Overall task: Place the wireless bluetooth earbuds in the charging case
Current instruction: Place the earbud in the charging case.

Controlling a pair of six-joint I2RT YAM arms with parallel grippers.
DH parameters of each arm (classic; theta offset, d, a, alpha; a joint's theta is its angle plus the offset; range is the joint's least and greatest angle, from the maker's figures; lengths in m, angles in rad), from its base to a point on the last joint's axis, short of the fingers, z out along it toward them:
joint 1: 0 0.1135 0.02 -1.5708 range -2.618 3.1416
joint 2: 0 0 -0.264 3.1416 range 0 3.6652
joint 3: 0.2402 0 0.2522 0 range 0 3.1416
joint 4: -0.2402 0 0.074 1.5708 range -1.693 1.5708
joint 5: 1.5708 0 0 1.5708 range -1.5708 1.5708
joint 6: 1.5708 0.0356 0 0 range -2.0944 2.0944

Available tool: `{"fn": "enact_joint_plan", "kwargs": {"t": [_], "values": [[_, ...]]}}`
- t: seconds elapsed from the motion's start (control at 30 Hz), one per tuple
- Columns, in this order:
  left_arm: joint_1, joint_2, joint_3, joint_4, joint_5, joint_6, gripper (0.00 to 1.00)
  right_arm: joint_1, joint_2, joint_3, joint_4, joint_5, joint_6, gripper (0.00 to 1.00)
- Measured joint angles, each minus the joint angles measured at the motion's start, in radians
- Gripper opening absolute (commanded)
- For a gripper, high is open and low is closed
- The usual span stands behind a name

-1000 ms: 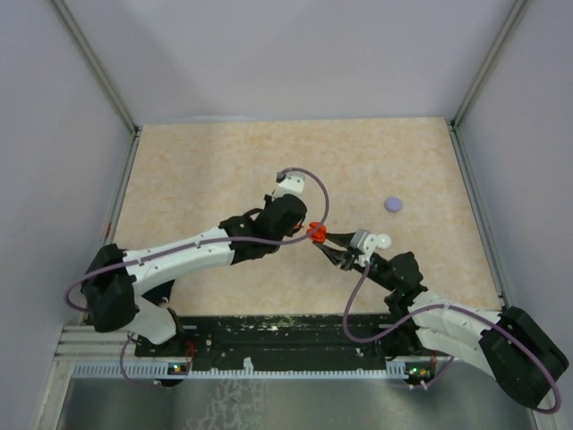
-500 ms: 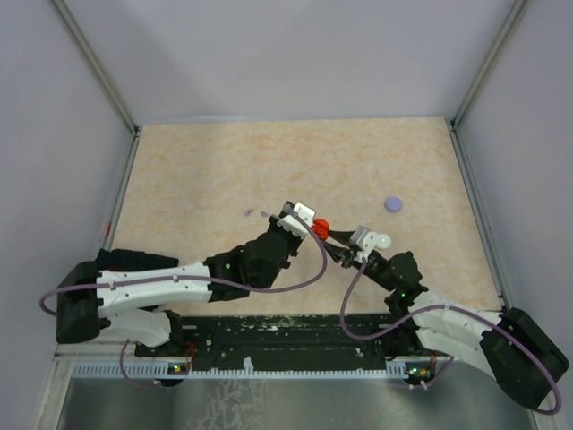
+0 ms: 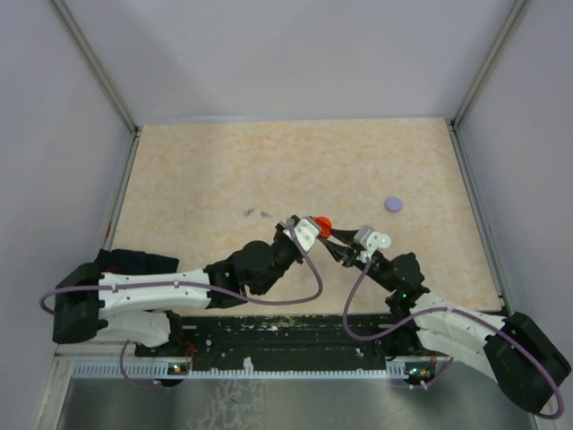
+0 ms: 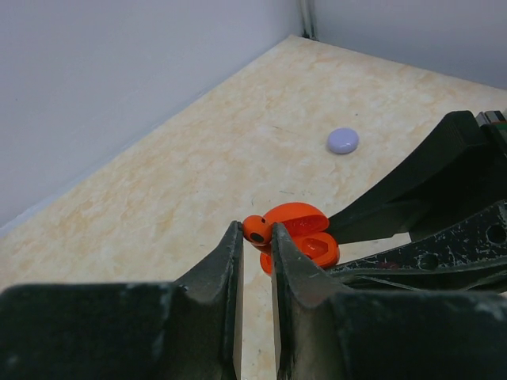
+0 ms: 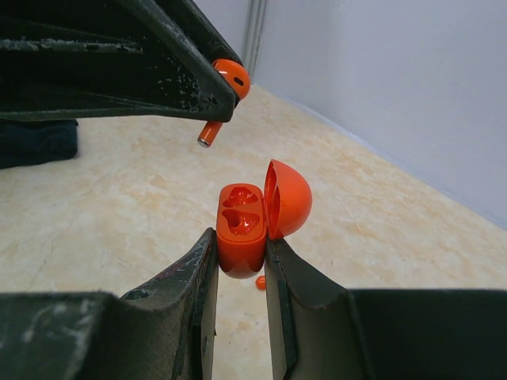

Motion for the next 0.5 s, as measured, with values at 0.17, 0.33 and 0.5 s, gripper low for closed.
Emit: {"fn": "enact_joint_plan", "kwargs": {"t": [0.17, 0.33, 0.5], "values": [[-0.019, 0.050, 0.000, 0.049, 0.002, 0.072, 0.20, 0.000, -0.001, 0.000, 0.000, 0.000, 0.004, 0.00], [-0.045, 0.113, 0.000, 0.102, -0.022, 0.156, 0.20, 0.000, -0.005, 0.000, 0.000, 0.000, 0.008, 0.00], [-0.053, 0.139, 0.000, 0.142, -0.047, 0.214, 0.20, 0.000, -0.007, 0.000, 0.000, 0.000, 0.011, 0.00]]}}
